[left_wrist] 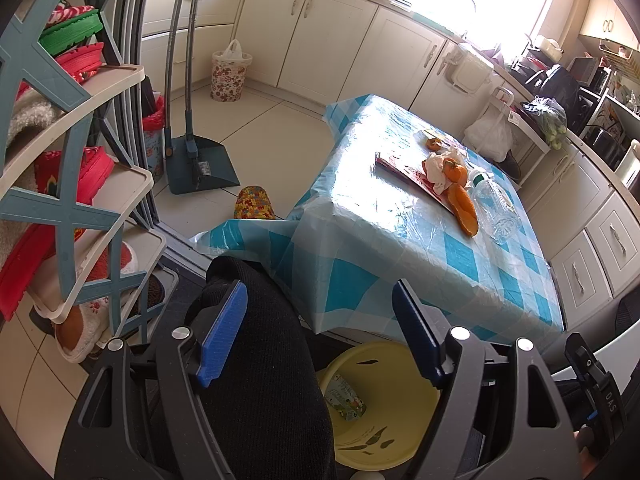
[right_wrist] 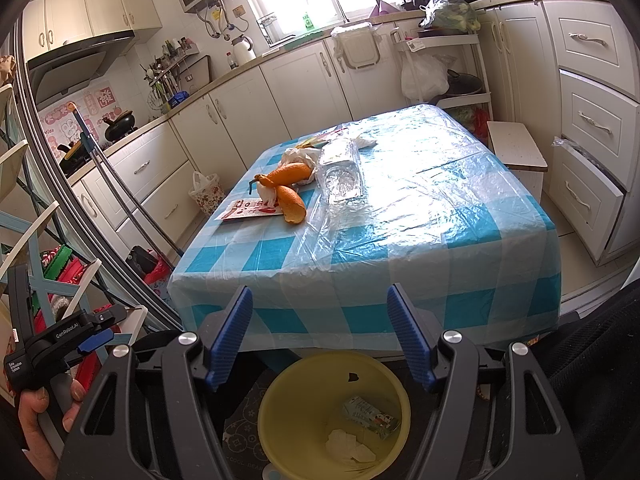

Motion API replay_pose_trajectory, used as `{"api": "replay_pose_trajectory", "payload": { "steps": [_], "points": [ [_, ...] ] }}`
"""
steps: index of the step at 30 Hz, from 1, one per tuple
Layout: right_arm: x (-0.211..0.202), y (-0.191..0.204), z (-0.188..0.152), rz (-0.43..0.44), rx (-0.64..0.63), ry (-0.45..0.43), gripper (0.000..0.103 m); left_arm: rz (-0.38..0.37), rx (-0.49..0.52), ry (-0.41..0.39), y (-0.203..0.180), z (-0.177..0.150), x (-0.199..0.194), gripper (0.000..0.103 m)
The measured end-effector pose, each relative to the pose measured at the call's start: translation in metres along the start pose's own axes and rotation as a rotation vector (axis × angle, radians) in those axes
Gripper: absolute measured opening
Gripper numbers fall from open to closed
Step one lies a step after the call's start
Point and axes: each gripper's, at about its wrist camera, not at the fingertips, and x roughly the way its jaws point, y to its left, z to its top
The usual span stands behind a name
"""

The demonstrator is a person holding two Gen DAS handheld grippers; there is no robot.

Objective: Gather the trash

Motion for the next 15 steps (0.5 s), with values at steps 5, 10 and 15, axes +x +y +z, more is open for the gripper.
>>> {"api": "replay_pose_trajectory", "payload": {
  "steps": [5, 10, 15],
  "points": [
    [-0.0001, -0.0001, 0.0001, 0.000, -0.001, 0.000, 0.067, 0.000, 0.000, 0.000, 0.0001, 0.0001, 0.0001, 0.072],
    [-0.0003, 0.0001, -0.0001, 0.000, 0.000, -0.001, 0.067, 0.000, -0.001, 0.000, 0.0000, -0.0002, -0.0003, 0.072],
    [-0.0005, 0.0005, -0.0003, 0.000, -0.001, -0.001, 0.067, 0.000, -0.001, -0.001, 0.0003, 0.0007, 0.0000, 0.072]
  ]
}}
